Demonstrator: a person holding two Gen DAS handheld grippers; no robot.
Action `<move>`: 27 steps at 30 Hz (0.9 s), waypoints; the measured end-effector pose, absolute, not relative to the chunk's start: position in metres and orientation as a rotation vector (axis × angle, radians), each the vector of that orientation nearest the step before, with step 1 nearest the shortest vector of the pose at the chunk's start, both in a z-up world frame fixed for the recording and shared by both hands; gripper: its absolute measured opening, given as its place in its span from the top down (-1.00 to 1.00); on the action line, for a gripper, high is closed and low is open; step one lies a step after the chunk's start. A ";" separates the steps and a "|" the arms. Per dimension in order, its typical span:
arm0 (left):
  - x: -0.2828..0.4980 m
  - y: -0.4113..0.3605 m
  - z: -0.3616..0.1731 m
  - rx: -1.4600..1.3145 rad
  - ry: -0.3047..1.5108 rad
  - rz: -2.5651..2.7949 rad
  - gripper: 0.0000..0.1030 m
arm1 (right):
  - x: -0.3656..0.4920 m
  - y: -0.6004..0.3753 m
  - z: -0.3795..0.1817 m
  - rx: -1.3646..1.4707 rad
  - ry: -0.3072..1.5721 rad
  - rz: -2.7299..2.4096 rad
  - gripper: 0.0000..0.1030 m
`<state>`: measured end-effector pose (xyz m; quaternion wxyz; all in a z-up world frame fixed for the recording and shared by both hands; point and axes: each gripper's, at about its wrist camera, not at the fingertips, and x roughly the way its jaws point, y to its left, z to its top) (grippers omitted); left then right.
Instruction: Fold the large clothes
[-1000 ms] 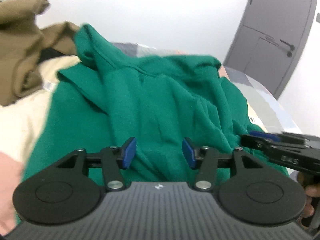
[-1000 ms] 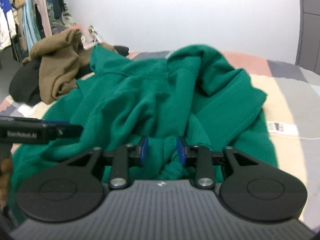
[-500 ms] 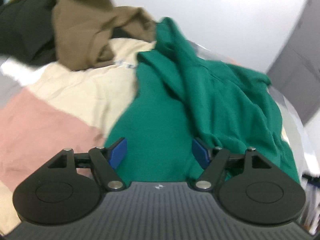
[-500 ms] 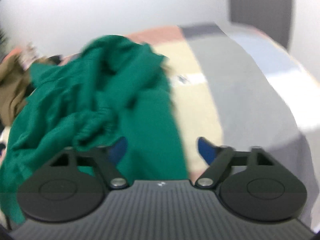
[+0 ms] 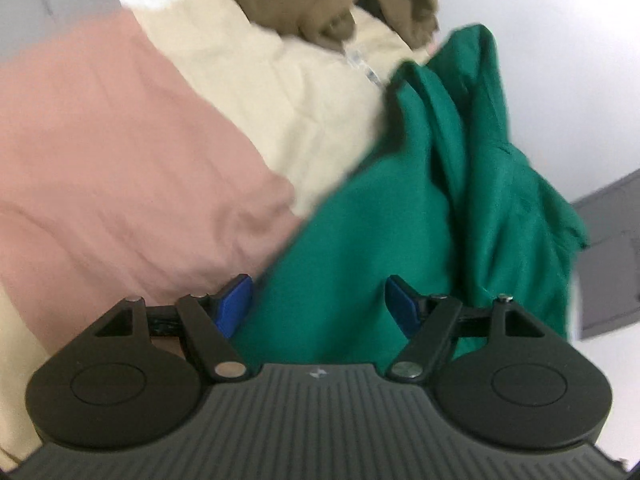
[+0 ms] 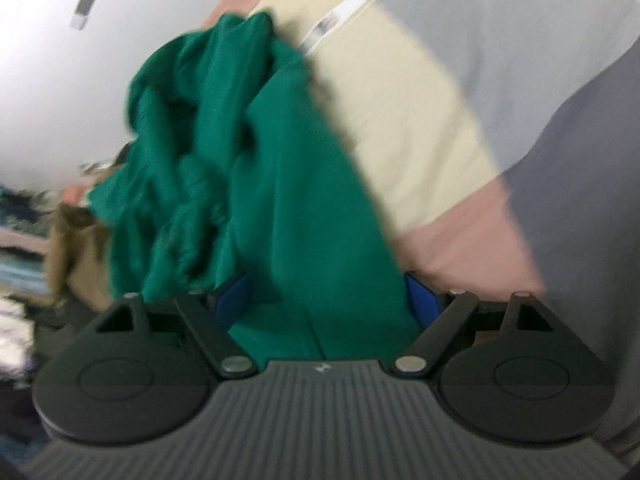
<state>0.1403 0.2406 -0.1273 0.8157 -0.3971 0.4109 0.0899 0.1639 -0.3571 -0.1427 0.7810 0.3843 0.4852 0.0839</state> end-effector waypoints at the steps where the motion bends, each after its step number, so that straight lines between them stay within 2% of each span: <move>1: 0.138 0.240 -0.129 -0.878 0.871 0.158 -0.50 | 0.163 -0.353 -0.143 0.833 1.052 0.207 -0.65; 7: 0.126 0.221 -0.116 -0.968 0.801 -0.050 -0.49 | 0.159 -0.339 -0.131 0.904 1.020 0.411 -0.65; 10: 0.125 0.208 -0.114 -0.902 0.859 -0.050 -0.49 | 0.155 -0.325 -0.121 0.814 1.007 0.456 -0.65; 14: 0.132 0.197 -0.126 -0.819 0.964 0.035 -0.50 | 0.161 -0.323 -0.136 0.767 1.098 0.335 -0.64; 16: 0.131 0.193 -0.126 -0.804 0.966 0.042 -0.50 | 0.162 -0.321 -0.143 0.734 1.142 0.285 -0.58; 20: 0.129 0.187 -0.122 -0.830 0.941 -0.041 -0.49 | 0.157 -0.305 -0.136 0.700 1.118 0.371 -0.56; 23: 0.128 0.180 -0.121 -0.827 0.973 -0.079 -0.49 | 0.151 -0.295 -0.127 0.695 1.082 0.475 -0.32; 24: 0.130 0.175 -0.122 -0.797 1.000 -0.059 -0.49 | 0.149 -0.293 -0.127 0.675 1.084 0.452 -0.15; 25: 0.132 0.171 -0.122 -0.765 1.023 -0.042 -0.49 | 0.149 -0.291 -0.128 0.657 1.097 0.409 0.10; 26: 0.133 0.165 -0.120 -0.724 1.044 -0.027 -0.47 | 0.149 -0.290 -0.131 0.646 1.109 0.370 0.19; 27: 0.132 0.157 -0.116 -0.672 1.057 -0.011 -0.46 | 0.148 -0.292 -0.130 0.640 1.111 0.340 0.39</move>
